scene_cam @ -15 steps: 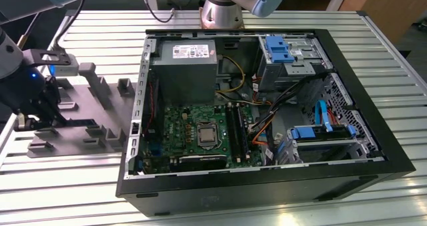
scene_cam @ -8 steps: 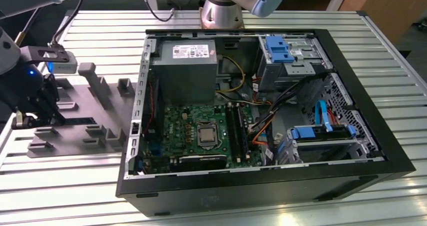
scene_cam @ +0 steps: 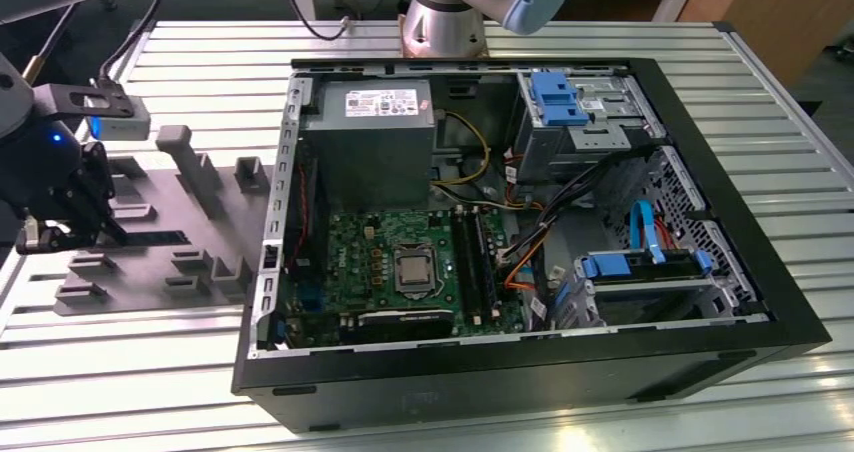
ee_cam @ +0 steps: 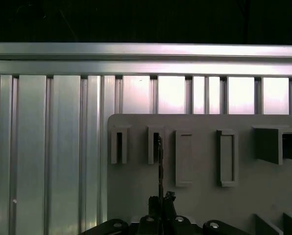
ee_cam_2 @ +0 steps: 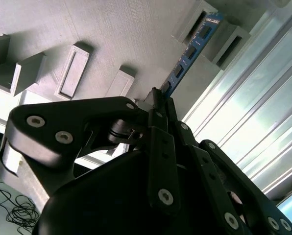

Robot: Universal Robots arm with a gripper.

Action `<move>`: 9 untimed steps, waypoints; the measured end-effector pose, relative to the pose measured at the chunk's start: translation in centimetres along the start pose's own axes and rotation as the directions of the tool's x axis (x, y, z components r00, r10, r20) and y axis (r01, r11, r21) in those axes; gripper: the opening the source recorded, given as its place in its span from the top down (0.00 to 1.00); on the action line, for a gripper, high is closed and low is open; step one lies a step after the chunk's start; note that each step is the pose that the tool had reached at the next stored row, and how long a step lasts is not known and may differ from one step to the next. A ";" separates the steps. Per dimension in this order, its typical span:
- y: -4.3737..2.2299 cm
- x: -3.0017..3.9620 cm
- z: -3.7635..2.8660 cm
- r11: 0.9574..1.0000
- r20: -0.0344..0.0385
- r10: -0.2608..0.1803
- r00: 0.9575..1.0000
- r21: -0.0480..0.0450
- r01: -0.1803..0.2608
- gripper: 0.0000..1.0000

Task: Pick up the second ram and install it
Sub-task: 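Pick up the second ram and move it above second insertion slot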

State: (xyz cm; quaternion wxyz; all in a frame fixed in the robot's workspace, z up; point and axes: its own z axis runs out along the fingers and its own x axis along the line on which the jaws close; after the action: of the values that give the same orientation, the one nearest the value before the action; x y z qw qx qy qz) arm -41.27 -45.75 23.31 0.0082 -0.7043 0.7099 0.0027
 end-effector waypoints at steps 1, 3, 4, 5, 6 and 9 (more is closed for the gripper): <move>0.00 0.00 -0.10 1.000 0.000 0.000 1.000 0.000 0.000 0.86; 0.00 0.00 -0.31 1.000 0.000 0.000 1.000 0.000 0.000 0.86; 0.00 -0.01 -0.40 1.000 0.000 0.000 1.000 0.000 0.000 0.86; 0.00 -0.01 -0.53 1.000 0.000 0.000 1.000 0.000 0.000 0.86; -0.01 -0.01 -0.59 1.000 0.000 0.000 1.000 0.000 0.000 0.86; -0.01 -0.02 -0.81 1.000 0.000 0.000 1.000 0.000 0.000 0.86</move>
State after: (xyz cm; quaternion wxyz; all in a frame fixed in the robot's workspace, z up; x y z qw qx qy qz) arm -41.26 -45.75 24.12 0.0083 -0.7043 0.7099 0.0027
